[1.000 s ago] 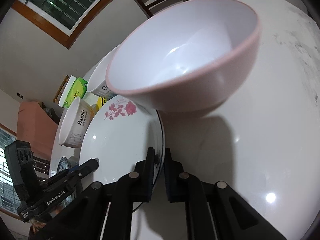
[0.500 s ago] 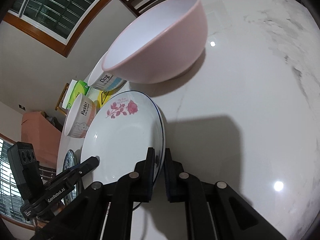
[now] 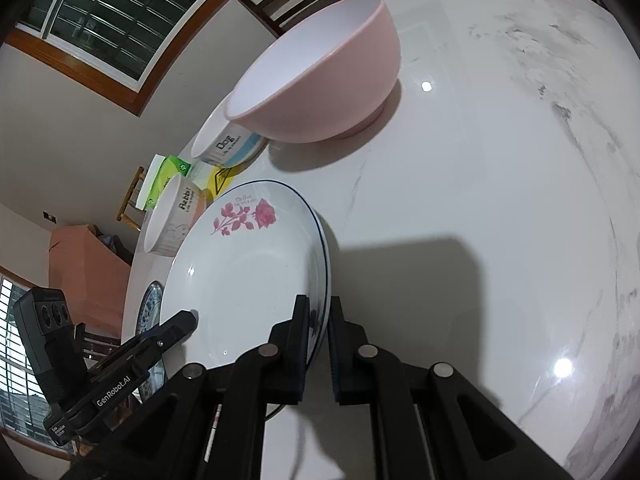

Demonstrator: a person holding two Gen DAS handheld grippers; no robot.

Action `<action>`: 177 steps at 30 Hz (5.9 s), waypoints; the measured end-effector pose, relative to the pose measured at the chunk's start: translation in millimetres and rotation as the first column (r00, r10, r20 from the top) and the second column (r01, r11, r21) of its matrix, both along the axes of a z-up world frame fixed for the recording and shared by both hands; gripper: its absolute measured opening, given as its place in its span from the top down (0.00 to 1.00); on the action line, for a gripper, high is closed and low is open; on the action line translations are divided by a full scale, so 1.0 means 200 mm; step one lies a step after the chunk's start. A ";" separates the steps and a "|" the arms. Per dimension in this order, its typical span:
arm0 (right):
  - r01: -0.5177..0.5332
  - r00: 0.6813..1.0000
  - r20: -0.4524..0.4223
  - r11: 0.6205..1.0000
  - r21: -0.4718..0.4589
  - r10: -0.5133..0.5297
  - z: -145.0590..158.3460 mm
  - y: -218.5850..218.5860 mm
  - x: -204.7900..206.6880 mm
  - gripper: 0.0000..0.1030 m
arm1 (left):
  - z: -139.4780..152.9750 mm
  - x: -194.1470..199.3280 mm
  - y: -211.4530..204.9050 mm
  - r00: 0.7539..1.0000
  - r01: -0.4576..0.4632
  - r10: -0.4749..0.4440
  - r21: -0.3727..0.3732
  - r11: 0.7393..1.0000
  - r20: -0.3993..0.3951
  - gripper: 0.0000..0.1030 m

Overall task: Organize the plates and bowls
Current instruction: 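Lift the pink-flowered plate and carry it over the blue plate stack, then lower the pink-flowered plate onto the blue-and-white plate stack, then open both tools to release the pink-flowered plate rim, then move both tools toward the pink bowl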

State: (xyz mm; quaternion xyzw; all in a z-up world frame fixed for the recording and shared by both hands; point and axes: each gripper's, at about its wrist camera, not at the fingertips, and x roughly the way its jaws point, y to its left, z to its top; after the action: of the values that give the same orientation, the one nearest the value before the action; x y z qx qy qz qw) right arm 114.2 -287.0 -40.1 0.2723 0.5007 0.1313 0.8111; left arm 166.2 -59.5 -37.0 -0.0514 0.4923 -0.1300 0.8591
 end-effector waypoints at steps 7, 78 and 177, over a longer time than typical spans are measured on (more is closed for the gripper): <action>-0.043 0.999 0.029 0.999 -0.003 0.044 0.08 0.13 -0.01 0.91 | 0.06 -0.09 0.09 0.999 -0.040 0.040 -0.004 0.999 0.028 0.87; -0.424 0.905 -0.019 0.897 -0.125 0.425 0.09 1.15 0.01 0.91 | 0.02 -0.49 1.00 0.926 -0.377 0.377 -0.023 0.926 -0.012 0.84; 0.116 0.990 0.086 0.993 -0.018 -0.114 0.34 -0.46 0.22 0.66 | 0.28 0.31 -0.04 0.990 -0.099 0.068 -0.276 0.956 -0.120 0.01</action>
State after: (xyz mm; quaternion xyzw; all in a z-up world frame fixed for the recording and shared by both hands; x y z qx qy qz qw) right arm 158.0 -378.2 27.9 0.2857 0.4507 0.0900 0.8409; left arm 228.0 -68.3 19.9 -0.2008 0.5122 -0.1592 0.8197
